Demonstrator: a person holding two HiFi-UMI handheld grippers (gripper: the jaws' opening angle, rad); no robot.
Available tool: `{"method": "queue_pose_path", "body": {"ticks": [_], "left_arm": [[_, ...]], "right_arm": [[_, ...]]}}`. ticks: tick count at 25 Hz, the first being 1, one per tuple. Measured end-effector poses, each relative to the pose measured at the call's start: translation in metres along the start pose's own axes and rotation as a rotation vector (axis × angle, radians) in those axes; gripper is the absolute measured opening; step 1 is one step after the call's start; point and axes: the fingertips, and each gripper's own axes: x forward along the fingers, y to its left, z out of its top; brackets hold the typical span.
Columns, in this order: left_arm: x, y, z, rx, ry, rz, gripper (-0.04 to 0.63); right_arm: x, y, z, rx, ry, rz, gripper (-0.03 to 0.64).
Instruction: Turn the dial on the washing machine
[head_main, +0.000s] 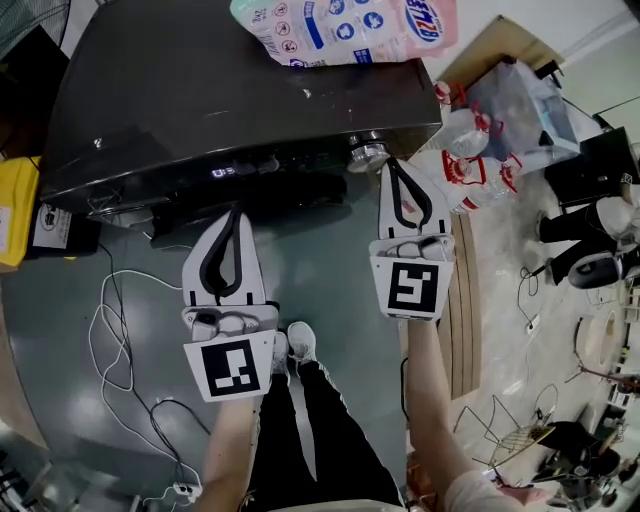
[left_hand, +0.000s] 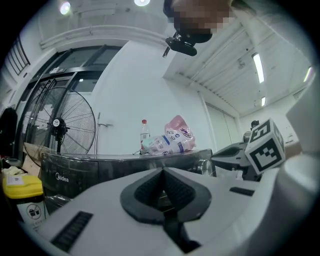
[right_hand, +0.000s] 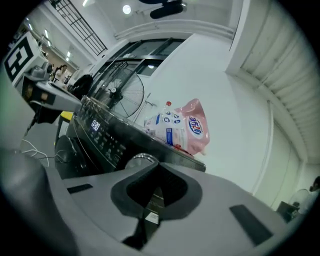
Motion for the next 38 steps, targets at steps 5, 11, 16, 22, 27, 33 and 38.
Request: {"method": "queue_pose_path", "body": {"ticks": [5, 11, 16, 22, 27, 33, 38], "left_arm": [[0.0, 0.005, -0.003, 0.003, 0.003, 0.01, -0.002], [-0.002, 0.01, -0.008, 0.001, 0.015, 0.021, -0.002], [-0.002, 0.014, -0.008, -0.006, 0.008, 0.031, -0.002], [-0.003, 0.012, -0.009, -0.013, 0.008, 0.03, -0.002], [-0.005, 0.008, -0.013, -0.012, 0.018, 0.016, -0.002], [-0.007, 0.009, -0.014, -0.008, 0.021, 0.013, -0.002], [-0.008, 0.014, -0.017, -0.006, 0.025, 0.016, -0.002]], "right_arm": [[0.005, -0.001, -0.019, -0.023, 0.032, 0.014, 0.003], [0.011, 0.004, -0.025, -0.032, 0.025, 0.028, 0.003], [0.011, 0.006, -0.027, -0.022, 0.038, 0.024, 0.003], [0.012, 0.011, -0.034, -0.046, 0.052, 0.047, 0.003], [0.012, 0.016, -0.04, -0.03, 0.067, 0.049, 0.003], [0.014, 0.027, -0.043, -0.022, 0.08, 0.077, 0.003], [0.013, 0.028, -0.044, -0.01, 0.086, 0.07, 0.003]]}}
